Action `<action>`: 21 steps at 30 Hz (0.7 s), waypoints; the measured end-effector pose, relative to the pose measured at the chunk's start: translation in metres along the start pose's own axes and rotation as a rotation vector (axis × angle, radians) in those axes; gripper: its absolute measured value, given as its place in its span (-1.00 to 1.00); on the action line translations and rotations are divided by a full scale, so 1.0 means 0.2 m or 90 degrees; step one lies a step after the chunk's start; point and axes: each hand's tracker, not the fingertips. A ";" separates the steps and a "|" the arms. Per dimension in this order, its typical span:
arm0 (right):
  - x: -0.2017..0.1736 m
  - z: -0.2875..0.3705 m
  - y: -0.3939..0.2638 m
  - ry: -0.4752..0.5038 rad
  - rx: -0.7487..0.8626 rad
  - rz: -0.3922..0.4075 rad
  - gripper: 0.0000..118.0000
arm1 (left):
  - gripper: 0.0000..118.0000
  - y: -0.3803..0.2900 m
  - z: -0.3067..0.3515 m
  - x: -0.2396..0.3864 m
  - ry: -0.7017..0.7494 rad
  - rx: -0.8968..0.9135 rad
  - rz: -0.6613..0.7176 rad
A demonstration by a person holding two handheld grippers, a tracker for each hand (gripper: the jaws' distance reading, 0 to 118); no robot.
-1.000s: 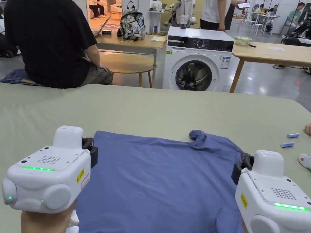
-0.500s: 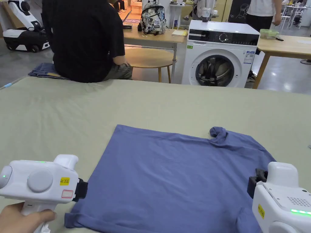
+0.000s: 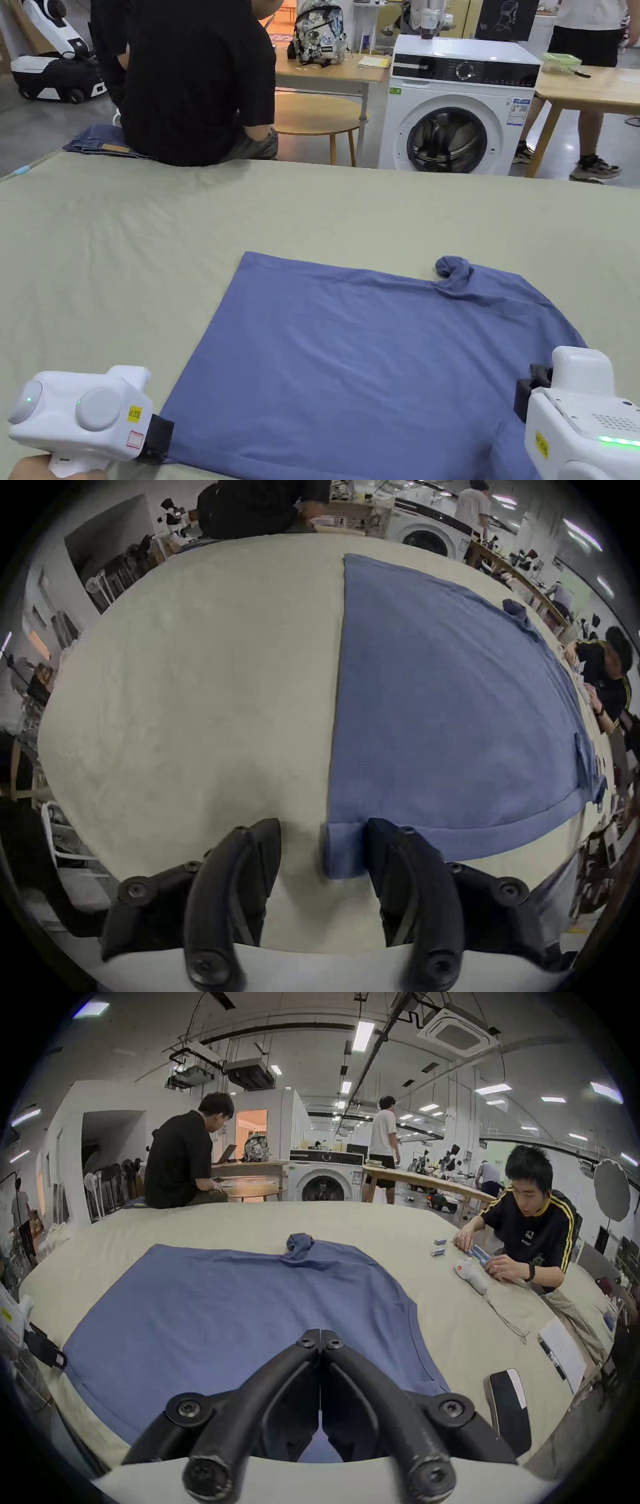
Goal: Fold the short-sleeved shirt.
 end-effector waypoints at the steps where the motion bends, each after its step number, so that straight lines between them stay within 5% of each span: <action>1: 0.01 0.00 -0.01 -0.001 -0.003 0.001 -1.00 | -0.59 0.00 0.00 0.03 0.008 0.002 -0.026; 4: 0.05 0.01 -0.02 -0.002 -0.022 -0.006 -1.00 | -0.92 0.00 0.01 0.05 -0.016 0.003 -0.036; 8: 0.14 0.02 -0.06 -0.012 -0.066 -0.016 -1.00 | -0.98 -0.01 0.00 0.07 -0.018 0.007 -0.043; 10: 0.23 0.04 -0.06 -0.025 -0.111 -0.013 -0.67 | -0.98 -0.01 0.02 0.07 -0.017 0.010 -0.050; 12: 0.31 0.05 -0.07 -0.031 -0.155 -0.011 -0.09 | -0.98 -0.01 0.02 0.05 -0.024 0.012 -0.042; 13: 0.36 0.05 -0.07 -0.032 -0.183 -0.003 0.01 | -0.98 -0.02 0.02 0.04 -0.027 0.013 -0.038; 21: 0.57 0.06 -0.26 -0.040 -0.323 -0.008 0.17 | -0.98 -0.02 0.01 0.03 -0.030 0.018 -0.030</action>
